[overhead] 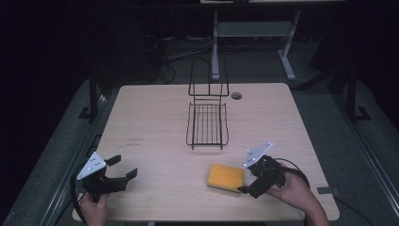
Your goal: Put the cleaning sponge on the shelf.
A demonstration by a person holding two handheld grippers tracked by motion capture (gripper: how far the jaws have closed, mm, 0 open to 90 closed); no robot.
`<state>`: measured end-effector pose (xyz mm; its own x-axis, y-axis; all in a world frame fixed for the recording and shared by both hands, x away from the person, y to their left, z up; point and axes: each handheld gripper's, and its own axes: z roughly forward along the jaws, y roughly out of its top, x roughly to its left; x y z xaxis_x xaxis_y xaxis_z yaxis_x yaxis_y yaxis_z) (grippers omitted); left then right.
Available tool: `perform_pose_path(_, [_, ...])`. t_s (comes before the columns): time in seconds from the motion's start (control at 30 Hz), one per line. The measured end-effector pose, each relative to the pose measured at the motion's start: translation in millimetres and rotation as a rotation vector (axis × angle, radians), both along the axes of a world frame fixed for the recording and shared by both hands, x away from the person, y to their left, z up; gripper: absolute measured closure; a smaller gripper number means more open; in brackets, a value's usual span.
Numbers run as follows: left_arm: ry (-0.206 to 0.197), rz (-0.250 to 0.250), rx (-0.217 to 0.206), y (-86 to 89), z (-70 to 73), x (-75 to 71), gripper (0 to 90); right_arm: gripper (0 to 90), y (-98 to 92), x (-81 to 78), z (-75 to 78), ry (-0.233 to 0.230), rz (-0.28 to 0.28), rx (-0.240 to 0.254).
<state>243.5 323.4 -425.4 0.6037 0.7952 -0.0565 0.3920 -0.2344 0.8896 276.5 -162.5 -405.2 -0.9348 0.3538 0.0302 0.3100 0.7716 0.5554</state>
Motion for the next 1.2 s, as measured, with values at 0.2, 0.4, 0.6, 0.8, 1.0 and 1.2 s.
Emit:
perform_pose_path(0.2, [-0.002, -0.001, 0.002, -0.4, 0.1, -0.3, 13.4, 15.4, 7.8, 3.9, 1.0, -0.001, 0.025, -0.011])
perform_pose_path(0.4, [-0.002, -0.003, 0.001, -0.9, 0.1, 0.1, 13.4, 15.3, 12.9, 7.3, 0.7, 0.009, 0.035, -0.018])
perform_pose_path(0.6, [-0.002, -0.006, 0.001, -1.2, 0.1, -0.1, 13.4, 15.3, 18.7, 11.8, -1.9, 0.023, 0.048, -0.019])
perform_pose_path(0.8, [-0.003, -0.005, 0.002, -0.9, 0.4, 0.0, 13.4, 15.2, 26.3, 15.5, -1.6, 0.021, 0.066, -0.029])
perform_pose_path(1.0, [-0.005, -0.002, 0.000, -0.4, 1.1, -0.5, 13.4, 15.1, 34.1, 19.9, -3.2, 0.037, 0.074, -0.039])
perform_pose_path(1.2, [-0.005, -0.004, -0.001, -0.5, 0.9, -0.5, 13.4, 15.1, 39.3, 23.1, -5.5, 0.040, 0.086, -0.045])
